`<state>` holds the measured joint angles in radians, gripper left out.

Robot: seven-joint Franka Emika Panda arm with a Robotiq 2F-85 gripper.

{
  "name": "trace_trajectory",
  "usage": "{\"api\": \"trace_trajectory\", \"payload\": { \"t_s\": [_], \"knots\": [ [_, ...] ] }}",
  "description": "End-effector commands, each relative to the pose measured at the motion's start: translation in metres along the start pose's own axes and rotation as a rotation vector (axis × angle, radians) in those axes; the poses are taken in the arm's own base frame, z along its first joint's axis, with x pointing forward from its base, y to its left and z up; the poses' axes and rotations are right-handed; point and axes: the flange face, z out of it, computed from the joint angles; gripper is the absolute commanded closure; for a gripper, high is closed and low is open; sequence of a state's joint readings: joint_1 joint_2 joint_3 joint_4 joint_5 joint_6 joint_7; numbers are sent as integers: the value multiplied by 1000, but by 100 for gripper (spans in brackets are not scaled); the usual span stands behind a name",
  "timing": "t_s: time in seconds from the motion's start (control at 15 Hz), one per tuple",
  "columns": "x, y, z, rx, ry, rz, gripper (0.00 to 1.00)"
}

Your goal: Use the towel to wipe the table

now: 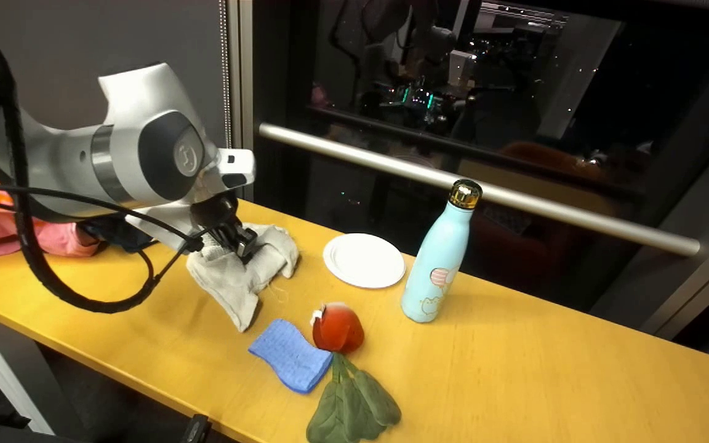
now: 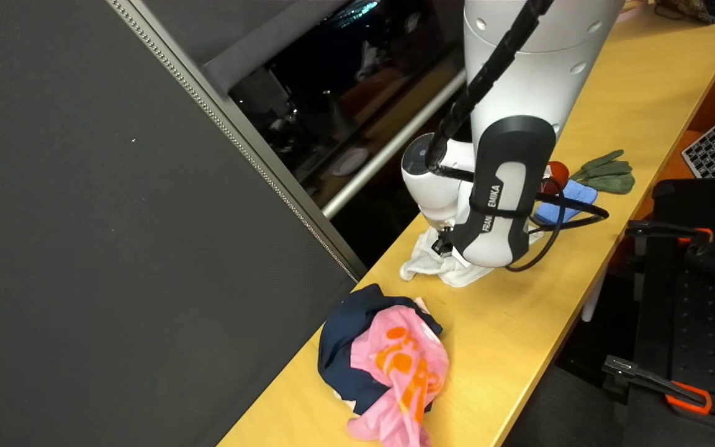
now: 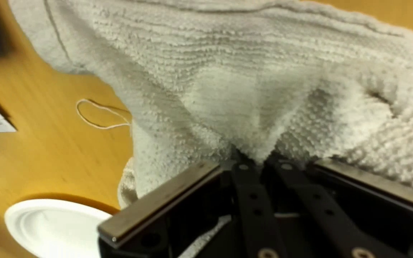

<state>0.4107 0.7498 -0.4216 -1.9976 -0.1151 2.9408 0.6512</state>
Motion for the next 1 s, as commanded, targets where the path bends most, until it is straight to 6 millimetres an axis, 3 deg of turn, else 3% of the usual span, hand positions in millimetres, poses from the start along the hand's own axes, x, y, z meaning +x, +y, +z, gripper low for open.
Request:
{"api": "trace_trajectory", "payload": {
  "t_s": [0.0, 0.13, 0.33, 0.53, 0.93],
  "knots": [
    [-41, -34, -42, 78, 59, -101, 98],
    [-70, -51, -63, 142, 65, -151, 98],
    [-110, -56, -85, 214, 63, -209, 98],
    [-130, -45, -94, 244, 54, -227, 98],
    [-152, -21, -101, 248, 52, -246, 98]
  ]
}}
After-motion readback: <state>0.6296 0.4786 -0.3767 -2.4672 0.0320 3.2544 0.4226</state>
